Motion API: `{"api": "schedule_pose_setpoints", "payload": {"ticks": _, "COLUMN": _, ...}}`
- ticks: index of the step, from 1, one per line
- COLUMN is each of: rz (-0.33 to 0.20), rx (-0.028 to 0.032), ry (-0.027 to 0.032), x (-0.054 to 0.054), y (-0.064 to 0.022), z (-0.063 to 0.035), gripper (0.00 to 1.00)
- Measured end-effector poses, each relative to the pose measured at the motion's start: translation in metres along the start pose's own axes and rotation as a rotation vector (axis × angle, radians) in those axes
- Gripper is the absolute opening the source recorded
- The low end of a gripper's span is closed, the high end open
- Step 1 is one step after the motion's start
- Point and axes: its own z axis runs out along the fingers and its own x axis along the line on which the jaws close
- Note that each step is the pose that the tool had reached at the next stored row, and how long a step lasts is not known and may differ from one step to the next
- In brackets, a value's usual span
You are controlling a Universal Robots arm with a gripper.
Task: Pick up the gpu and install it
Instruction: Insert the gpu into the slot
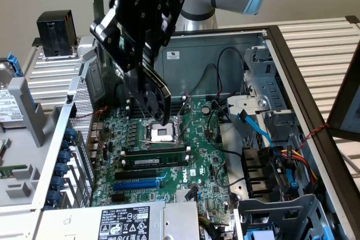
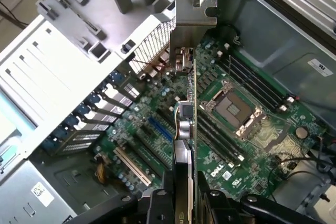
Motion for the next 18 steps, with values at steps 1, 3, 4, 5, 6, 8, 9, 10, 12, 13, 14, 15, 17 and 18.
{"api": "schedule_pose_setpoints", "payload": {"ticks": 1, "rz": -0.019, "rx": 0.0015, "ry": 0.0023, "x": 0.0000, "y": 0.0000, "z": 0.0000, "gripper": 0.27}}
{"api": "schedule_pose_setpoints", "payload": {"ticks": 3, "rz": -0.055, "rx": 0.0042, "ry": 0.0065, "x": 0.0000, "y": -0.0001, "z": 0.0000, "gripper": 0.27}}
{"api": "schedule_pose_setpoints", "payload": {"ticks": 4, "rz": -0.072, "rx": 0.0054, "ry": 0.0086, "x": 0.0000, "y": 0.0000, "z": 0.0000, "gripper": 0.27}}
{"api": "schedule_pose_setpoints", "payload": {"ticks": 5, "rz": -0.090, "rx": 0.0065, "ry": 0.0108, "x": 0.0000, "y": 0.0000, "z": 0.0000, "gripper": 0.27}}
{"api": "schedule_pose_setpoints", "payload": {"ticks": 6, "rz": -0.109, "rx": 0.0076, "ry": 0.0133, "x": 0.0000, "y": 0.0000, "z": 0.0000, "gripper": 0.27}}
{"api": "schedule_pose_setpoints", "payload": {"ticks": 8, "rz": -0.144, "rx": 0.0101, "ry": 0.0180, "x": 0.0000, "y": 0.0000, "z": 0.0000, "gripper": 0.27}}
{"api": "schedule_pose_setpoints", "payload": {"ticks": 9, "rz": -0.162, "rx": 0.0118, "ry": 0.0199, "x": 0.0000, "y": 0.0000, "z": 0.0000, "gripper": 0.27}}
{"api": "schedule_pose_setpoints", "payload": {"ticks": 10, "rz": -0.180, "rx": 0.0138, "ry": 0.0215, "x": 0.0000, "y": 0.0000, "z": 0.0000, "gripper": 0.27}}
{"api": "schedule_pose_setpoints", "payload": {"ticks": 12, "rz": -0.217, "rx": 0.0195, "ry": 0.0234, "x": 0.0000, "y": 0.0000, "z": 0.0000, "gripper": 0.27}}
{"api": "schedule_pose_setpoints", "payload": {"ticks": 13, "rz": -0.236, "rx": 0.0229, "ry": 0.0239, "x": 0.0000, "y": 0.0000, "z": 0.0000, "gripper": 0.27}}
{"api": "schedule_pose_setpoints", "payload": {"ticks": 14, "rz": -0.253, "rx": 0.0265, "ry": 0.0239, "x": 0.0001, "y": 0.0000, "z": 0.0000, "gripper": 0.27}}
{"api": "schedule_pose_setpoints", "payload": {"ticks": 15, "rz": -0.271, "rx": 0.0306, "ry": 0.0233, "x": 0.0001, "y": 0.0000, "z": 0.0000, "gripper": 0.27}}
{"api": "schedule_pose_setpoints", "payload": {"ticks": 17, "rz": -0.301, "rx": 0.0409, "ry": 0.0185, "x": 0.0000, "y": 0.0000, "z": 0.0000, "gripper": 0.27}}
{"api": "schedule_pose_setpoints", "payload": {"ticks": 18, "rz": -0.316, "rx": 0.0471, "ry": 0.0143, "x": 0.0000, "y": 0.0000, "z": 0.0000, "gripper": 0.27}}
